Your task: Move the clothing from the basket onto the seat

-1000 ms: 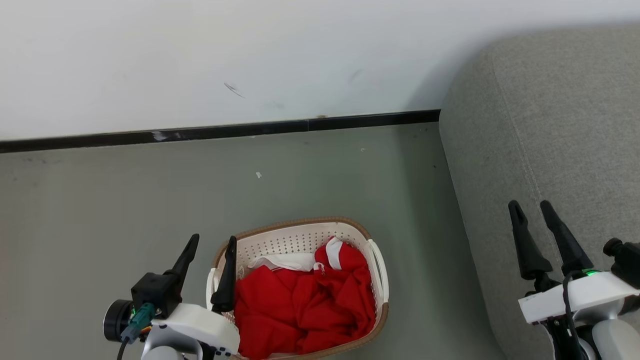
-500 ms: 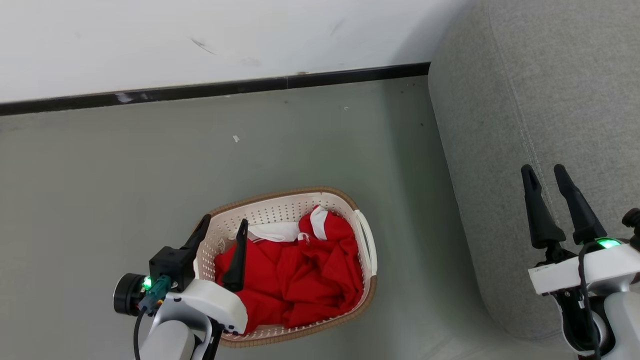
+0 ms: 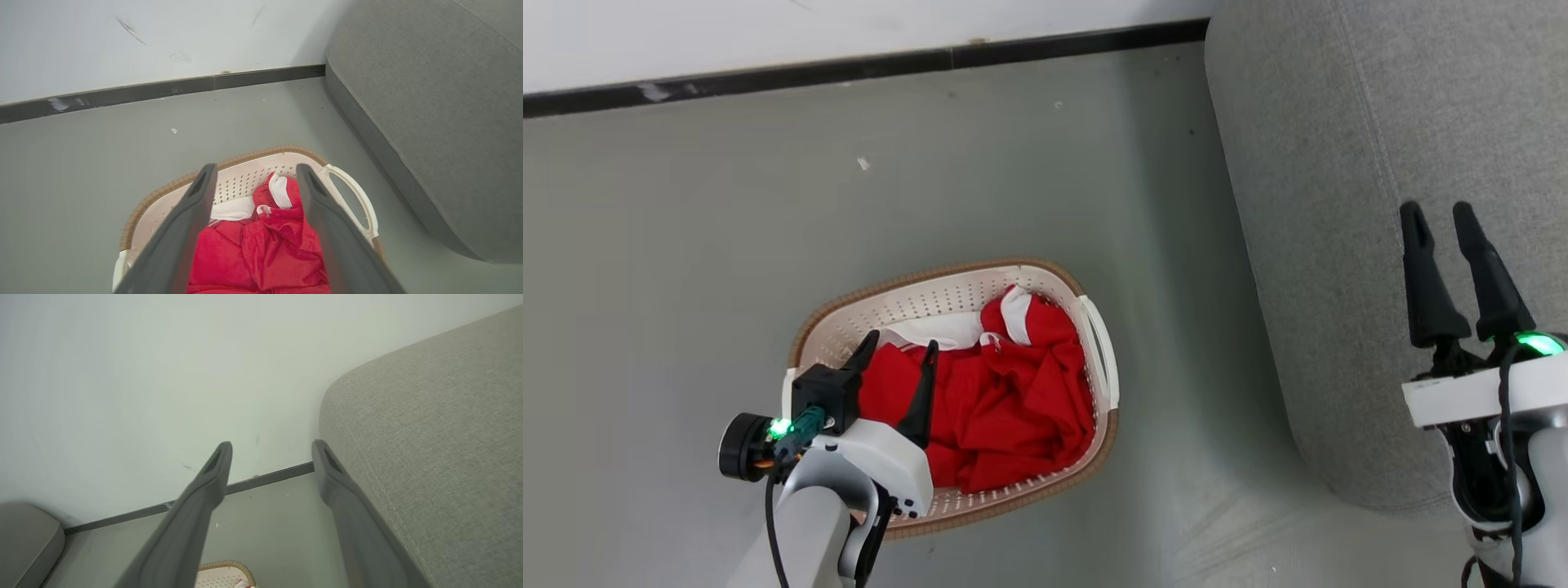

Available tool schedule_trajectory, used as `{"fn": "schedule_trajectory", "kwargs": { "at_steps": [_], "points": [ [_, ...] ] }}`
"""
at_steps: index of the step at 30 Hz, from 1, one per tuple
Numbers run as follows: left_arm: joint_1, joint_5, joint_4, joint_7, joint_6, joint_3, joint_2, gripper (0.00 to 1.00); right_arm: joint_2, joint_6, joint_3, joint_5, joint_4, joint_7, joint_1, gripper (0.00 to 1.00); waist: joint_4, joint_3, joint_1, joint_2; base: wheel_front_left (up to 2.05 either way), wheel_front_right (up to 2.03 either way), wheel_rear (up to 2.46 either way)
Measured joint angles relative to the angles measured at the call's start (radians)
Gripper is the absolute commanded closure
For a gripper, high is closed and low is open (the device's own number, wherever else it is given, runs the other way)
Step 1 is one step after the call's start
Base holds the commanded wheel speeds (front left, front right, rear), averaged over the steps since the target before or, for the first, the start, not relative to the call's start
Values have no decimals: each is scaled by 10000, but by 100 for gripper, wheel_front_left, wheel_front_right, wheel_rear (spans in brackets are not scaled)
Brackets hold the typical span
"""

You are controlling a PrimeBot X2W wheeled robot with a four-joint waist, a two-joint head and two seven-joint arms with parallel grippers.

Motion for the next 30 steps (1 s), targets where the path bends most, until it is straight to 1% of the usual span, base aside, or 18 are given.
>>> {"fn": "schedule_trajectory", "kwargs": {
  "at_steps": [1,11,22,30],
  "points": [
    [-81,0,119,58,-59,-29,-4,0,40,0,-19,50,-36,-2,-77,0,-33,91,0,0,0,0,0],
    [-939,-19,1139,604,-52,-161,-42,0,188,0,-198,337,-422,-46,-662,0,-352,976,0,0,0,0,0],
    [-1721,-35,1996,892,-42,-324,-61,0,466,0,-328,570,-832,-75,-1239,0,-702,1848,0,0,0,0,0],
    [-2313,-48,2748,1154,-42,-385,-63,0,523,-2,-311,663,-982,-75,-1700,0,-1016,2487,0,0,0,0,0]
  ]
}}
